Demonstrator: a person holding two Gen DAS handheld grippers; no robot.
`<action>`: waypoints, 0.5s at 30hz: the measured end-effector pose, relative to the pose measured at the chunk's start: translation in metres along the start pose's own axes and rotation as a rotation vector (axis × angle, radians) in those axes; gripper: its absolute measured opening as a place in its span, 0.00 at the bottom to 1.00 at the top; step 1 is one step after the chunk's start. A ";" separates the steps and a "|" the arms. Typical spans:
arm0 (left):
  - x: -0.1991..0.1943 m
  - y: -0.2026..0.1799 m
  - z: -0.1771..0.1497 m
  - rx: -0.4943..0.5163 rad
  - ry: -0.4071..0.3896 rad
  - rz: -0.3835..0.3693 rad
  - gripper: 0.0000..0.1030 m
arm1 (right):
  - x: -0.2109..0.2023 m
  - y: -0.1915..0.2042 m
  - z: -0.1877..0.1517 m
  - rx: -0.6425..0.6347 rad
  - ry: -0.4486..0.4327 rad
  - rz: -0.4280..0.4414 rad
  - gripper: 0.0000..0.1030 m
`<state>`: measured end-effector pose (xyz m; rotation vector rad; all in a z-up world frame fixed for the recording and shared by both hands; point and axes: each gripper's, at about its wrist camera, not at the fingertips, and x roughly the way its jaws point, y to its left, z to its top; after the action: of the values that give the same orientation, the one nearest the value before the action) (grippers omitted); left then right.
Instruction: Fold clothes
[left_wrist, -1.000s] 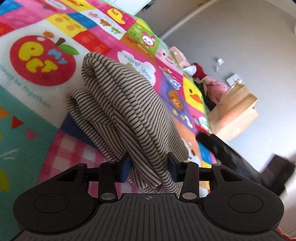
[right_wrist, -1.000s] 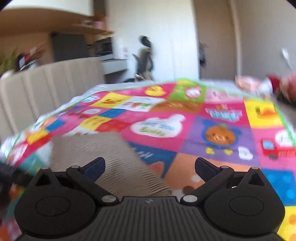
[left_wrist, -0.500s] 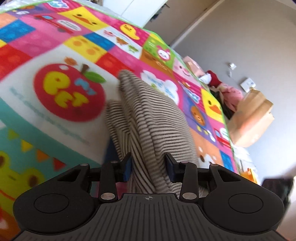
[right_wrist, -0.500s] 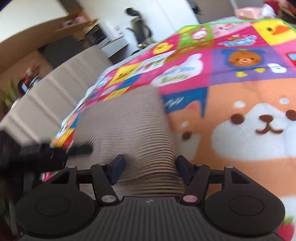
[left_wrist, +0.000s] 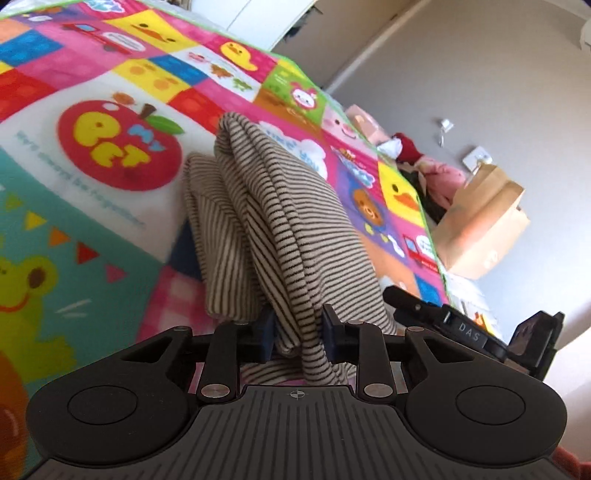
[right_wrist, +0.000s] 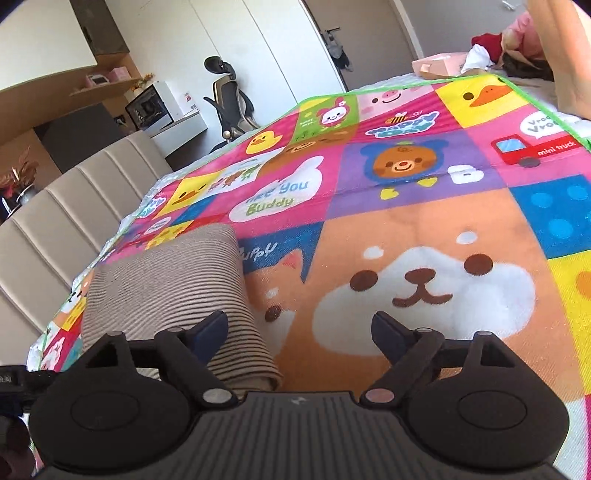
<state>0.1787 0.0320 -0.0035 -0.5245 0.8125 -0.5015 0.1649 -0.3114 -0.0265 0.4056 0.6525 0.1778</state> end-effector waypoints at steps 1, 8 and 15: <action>-0.005 -0.001 0.003 0.013 -0.018 0.003 0.28 | 0.002 0.000 -0.003 -0.009 0.003 0.001 0.86; -0.011 -0.005 0.033 0.058 -0.098 0.033 0.24 | 0.008 0.009 -0.009 -0.054 -0.002 0.014 0.92; 0.001 0.016 0.020 0.131 -0.068 0.181 0.25 | 0.015 0.014 -0.015 -0.118 0.025 0.032 1.00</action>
<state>0.1983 0.0483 -0.0017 -0.3414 0.7487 -0.3651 0.1667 -0.2896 -0.0393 0.3004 0.6565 0.2512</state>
